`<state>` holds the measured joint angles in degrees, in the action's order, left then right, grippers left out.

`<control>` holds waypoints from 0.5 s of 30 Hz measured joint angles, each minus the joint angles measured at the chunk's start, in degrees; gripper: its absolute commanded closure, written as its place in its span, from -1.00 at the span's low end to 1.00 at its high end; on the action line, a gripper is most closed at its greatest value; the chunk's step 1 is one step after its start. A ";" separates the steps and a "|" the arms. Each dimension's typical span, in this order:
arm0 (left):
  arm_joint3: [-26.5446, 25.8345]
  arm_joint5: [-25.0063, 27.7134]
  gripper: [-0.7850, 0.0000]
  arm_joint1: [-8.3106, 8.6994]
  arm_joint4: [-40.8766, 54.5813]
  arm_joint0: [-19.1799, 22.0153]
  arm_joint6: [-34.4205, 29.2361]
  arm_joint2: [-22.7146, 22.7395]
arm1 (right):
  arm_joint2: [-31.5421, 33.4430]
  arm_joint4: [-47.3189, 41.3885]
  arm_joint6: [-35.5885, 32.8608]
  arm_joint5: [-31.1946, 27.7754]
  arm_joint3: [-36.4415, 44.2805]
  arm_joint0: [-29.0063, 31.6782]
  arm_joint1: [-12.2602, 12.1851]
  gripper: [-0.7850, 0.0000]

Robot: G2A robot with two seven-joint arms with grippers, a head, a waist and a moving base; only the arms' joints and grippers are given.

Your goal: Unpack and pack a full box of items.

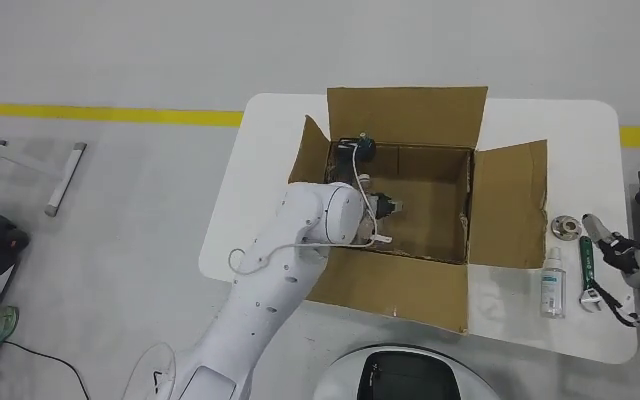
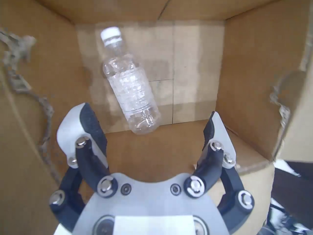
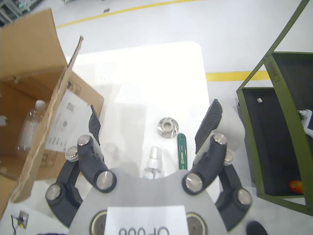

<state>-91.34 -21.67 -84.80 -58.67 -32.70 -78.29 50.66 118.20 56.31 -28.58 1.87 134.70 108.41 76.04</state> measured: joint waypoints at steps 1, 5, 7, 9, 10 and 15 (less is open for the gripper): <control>-2.87 1.66 -1.00 0.43 -1.54 -1.07 -0.08 0.66 | 0.27 0.52 -0.97 -0.81 -0.02 0.73 -0.05 -1.00; -10.24 6.01 -1.00 1.56 -4.73 -4.64 -0.59 3.04 | 0.14 0.78 -1.57 -1.09 -0.16 2.38 0.03 -1.00; -13.19 8.06 -1.00 2.04 -6.07 -6.32 -0.34 4.26 | 0.13 0.75 -1.51 -1.04 -0.17 2.34 0.04 -1.00; -15.57 9.72 -1.00 2.38 -6.84 -7.62 -0.03 5.23 | 0.14 0.75 -1.51 -1.04 -0.17 2.31 0.04 -1.00; -16.98 10.78 -1.00 2.59 -7.20 -8.47 0.15 5.88 | 0.14 0.75 -1.51 -1.04 -0.17 2.31 0.03 -1.00; -21.06 12.52 -1.00 3.15 -6.91 -10.93 1.40 9.11 | -0.12 2.40 -2.08 -0.79 -1.02 2.23 -0.04 -1.00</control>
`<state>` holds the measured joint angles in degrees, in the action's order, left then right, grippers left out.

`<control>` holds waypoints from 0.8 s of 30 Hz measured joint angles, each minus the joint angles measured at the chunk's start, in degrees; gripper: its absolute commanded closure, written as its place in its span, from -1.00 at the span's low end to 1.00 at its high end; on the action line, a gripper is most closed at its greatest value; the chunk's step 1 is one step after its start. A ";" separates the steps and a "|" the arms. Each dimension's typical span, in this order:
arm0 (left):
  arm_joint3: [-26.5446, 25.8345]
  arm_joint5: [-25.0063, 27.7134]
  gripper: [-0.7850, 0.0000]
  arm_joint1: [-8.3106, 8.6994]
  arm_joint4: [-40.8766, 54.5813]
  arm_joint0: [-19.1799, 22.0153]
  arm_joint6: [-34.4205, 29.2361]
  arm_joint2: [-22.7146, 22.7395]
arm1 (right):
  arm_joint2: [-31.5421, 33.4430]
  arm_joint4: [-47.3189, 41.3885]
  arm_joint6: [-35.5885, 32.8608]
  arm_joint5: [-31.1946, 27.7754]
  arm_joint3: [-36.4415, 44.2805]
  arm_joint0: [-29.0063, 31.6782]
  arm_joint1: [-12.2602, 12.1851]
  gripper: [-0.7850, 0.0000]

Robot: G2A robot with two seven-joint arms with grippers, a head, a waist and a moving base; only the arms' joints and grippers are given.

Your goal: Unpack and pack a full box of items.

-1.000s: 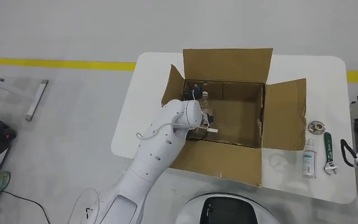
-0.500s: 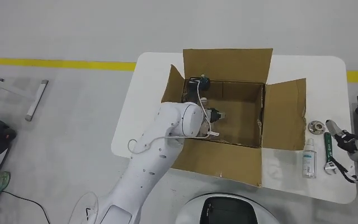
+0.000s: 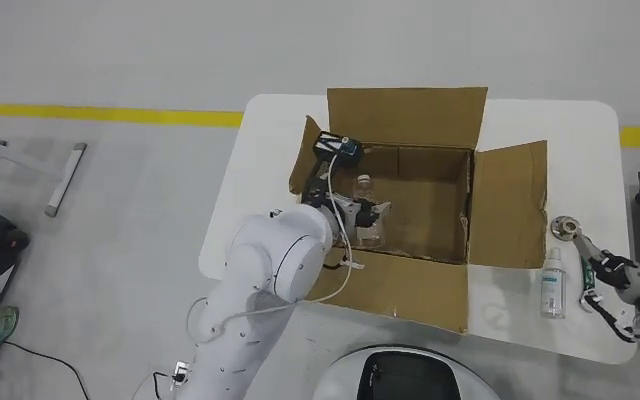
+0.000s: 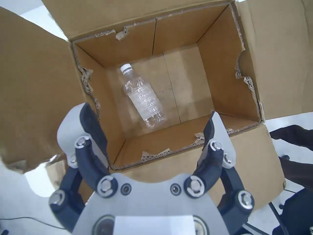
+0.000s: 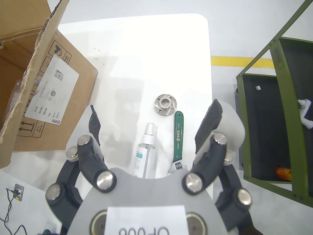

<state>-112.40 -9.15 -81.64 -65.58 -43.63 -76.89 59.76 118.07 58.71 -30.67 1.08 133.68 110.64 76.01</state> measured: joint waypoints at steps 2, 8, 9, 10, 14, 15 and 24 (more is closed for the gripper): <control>-1.33 -0.06 -1.00 0.11 0.89 -0.67 1.40 1.51 | -0.72 1.09 -2.05 1.28 -1.12 -0.54 -0.06 -1.00; -1.08 0.45 -1.00 0.26 6.28 -1.63 6.05 5.80 | -3.25 2.54 -16.31 4.82 -3.82 -4.66 -0.65 -1.00; -1.03 0.63 -1.00 0.31 6.45 -1.56 6.32 6.08 | -3.70 3.13 -18.22 4.96 -4.11 -5.33 -0.77 -1.00; -1.06 0.60 -1.00 0.37 6.18 -1.55 6.61 6.38 | -4.33 4.38 -20.46 4.77 -4.41 -6.21 -0.94 -1.00; -1.54 -0.62 -1.00 0.43 7.16 -1.96 7.41 7.50 | -6.59 7.78 -25.11 4.97 -5.35 -8.65 -1.31 -1.00; -1.69 -0.61 -1.00 0.48 7.04 -2.04 7.52 7.73 | -7.20 8.59 -25.82 5.03 -5.59 -9.03 -1.37 -1.00; -5.73 -0.82 -1.00 0.97 5.89 -3.50 10.41 10.41 | -12.18 13.31 -26.78 5.50 -7.95 -10.26 -1.53 -0.04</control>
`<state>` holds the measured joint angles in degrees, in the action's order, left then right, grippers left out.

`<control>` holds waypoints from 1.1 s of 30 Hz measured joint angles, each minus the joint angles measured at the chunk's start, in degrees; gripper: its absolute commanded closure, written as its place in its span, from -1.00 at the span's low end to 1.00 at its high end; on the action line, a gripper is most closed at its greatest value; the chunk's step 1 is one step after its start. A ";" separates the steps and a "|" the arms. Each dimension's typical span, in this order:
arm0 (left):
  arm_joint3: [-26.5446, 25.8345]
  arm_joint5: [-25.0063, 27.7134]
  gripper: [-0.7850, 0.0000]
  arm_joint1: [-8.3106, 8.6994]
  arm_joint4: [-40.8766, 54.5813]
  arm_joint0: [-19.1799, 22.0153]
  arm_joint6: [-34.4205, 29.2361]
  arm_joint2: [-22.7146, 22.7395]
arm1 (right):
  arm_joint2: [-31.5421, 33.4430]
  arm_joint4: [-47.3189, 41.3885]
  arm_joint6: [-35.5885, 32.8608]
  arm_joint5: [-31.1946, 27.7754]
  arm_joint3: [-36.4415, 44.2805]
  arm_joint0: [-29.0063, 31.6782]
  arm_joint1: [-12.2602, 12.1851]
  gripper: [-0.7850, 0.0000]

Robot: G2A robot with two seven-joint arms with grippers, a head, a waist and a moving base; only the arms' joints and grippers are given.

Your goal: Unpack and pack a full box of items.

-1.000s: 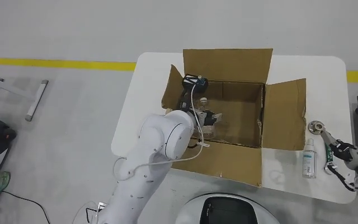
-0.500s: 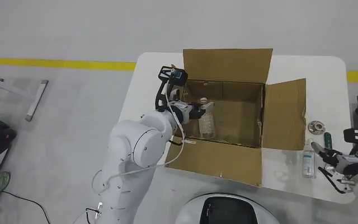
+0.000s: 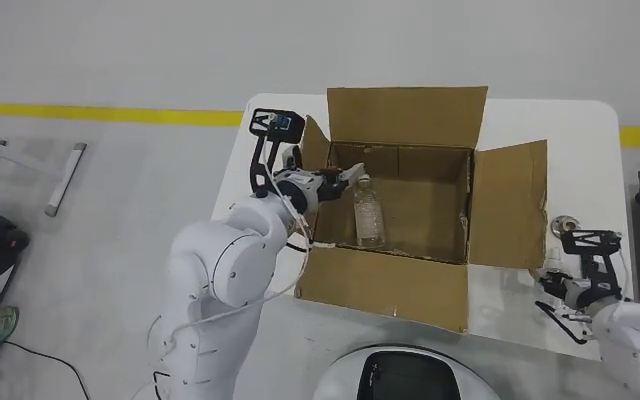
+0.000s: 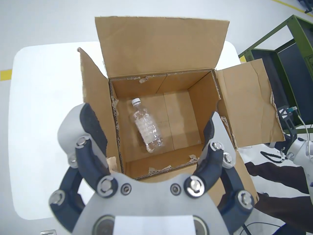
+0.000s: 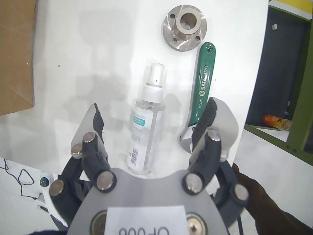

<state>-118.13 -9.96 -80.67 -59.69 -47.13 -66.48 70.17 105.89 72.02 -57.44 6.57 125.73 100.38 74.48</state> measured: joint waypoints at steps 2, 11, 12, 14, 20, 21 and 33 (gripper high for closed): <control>-0.99 -0.09 -1.00 0.17 -0.72 -0.31 0.45 0.97 | -0.96 0.87 0.04 0.02 -0.49 -0.05 -0.01 -0.12; -2.99 -2.06 -1.00 0.76 -2.86 -1.64 3.00 5.94 | -2.96 3.69 -0.39 0.92 -2.50 -0.84 -0.08 0.16; -3.06 -2.24 -1.00 0.83 -3.43 -1.77 3.18 6.35 | -3.04 3.88 -0.40 1.00 -2.64 -0.91 -0.09 0.20; -3.21 -2.76 -1.00 0.96 -4.56 -2.11 3.53 7.09 | -3.16 4.08 -0.39 1.25 -2.92 -1.10 -0.09 0.32; -3.12 -3.47 -1.00 1.10 -4.78 -2.41 3.68 8.14 | -3.10 4.30 0.06 2.10 -3.34 -1.45 -0.09 1.00; -3.12 -3.46 -1.00 1.09 -4.77 -2.41 3.68 8.12 | -2.94 4.22 0.17 2.36 -3.17 -1.46 -0.08 1.00; -3.12 -3.45 -1.00 1.09 -4.77 -2.41 3.67 8.11 | 12.22 -18.36 7.33 10.94 7.39 -3.72 0.71 1.00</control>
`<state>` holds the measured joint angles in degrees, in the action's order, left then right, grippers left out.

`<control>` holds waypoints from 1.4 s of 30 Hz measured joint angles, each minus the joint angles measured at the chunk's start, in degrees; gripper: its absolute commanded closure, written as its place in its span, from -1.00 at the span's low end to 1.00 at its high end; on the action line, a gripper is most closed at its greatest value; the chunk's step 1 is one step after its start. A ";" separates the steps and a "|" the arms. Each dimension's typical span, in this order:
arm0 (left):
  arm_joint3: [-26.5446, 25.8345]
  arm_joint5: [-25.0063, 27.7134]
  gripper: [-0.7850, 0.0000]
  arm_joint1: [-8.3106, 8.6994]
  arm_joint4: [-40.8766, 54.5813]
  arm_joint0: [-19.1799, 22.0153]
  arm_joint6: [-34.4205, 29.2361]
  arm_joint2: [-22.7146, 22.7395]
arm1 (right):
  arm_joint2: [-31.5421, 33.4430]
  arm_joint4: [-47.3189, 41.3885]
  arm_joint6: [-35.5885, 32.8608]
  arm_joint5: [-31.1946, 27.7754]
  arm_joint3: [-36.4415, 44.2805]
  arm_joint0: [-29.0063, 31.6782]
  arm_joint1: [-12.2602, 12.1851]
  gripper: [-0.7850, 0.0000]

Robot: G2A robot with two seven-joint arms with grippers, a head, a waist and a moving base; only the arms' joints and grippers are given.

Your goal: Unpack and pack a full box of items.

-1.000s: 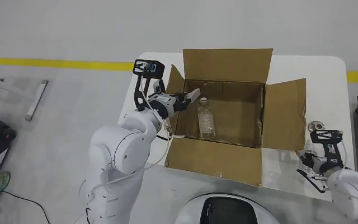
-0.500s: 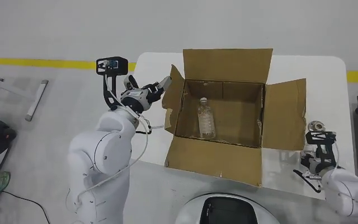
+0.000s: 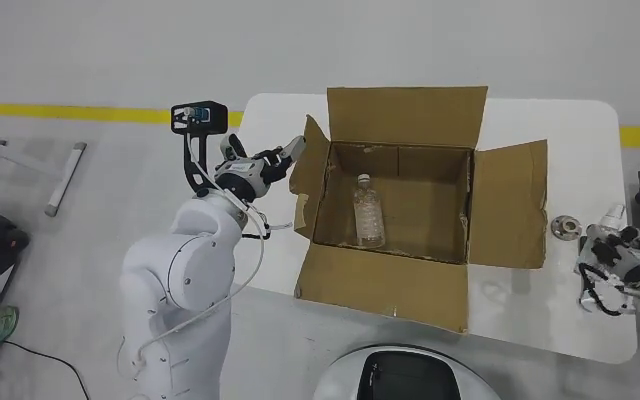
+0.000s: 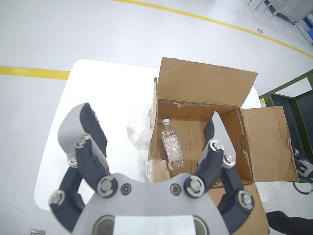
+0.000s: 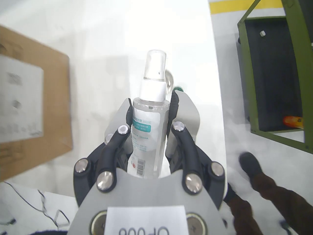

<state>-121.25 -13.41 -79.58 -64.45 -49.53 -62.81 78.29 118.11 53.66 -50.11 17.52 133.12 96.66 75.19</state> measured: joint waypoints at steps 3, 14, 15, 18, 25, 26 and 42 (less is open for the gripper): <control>0.00 0.00 -1.00 0.00 0.00 0.00 0.00 0.00 | 6.10 -12.03 4.06 0.12 1.69 -2.61 0.28 1.00; -0.13 0.67 -1.00 0.22 -0.15 -2.86 3.58 1.07 | 6.55 -30.11 0.81 -12.26 1.52 -11.79 -1.64 1.00; -0.31 0.47 -1.00 0.27 -0.42 -3.24 3.84 1.42 | 4.70 -29.15 0.74 -12.70 1.52 -12.44 -1.81 1.00; -0.79 -0.36 -1.00 0.47 -1.61 -4.27 4.00 2.68 | -2.58 -24.80 1.30 -13.40 1.52 -14.07 -2.21 1.00; -1.02 -0.62 -1.00 0.56 -2.19 -4.71 3.92 3.14 | -21.69 -8.29 4.25 -10.57 1.52 -16.10 -2.53 1.00; -1.02 -0.62 -1.00 0.56 -2.19 -4.71 3.92 3.14 | -23.89 -6.12 4.84 -9.94 1.52 -16.11 -2.51 1.00; -1.02 -0.62 -1.00 0.56 -2.19 -4.71 3.93 3.14 | -33.67 5.57 7.11 -5.26 1.52 -14.55 -2.33 1.00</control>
<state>-122.27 -14.03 -79.02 -66.64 -54.24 -58.88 81.42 84.45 59.23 -43.00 12.25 134.64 82.11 72.85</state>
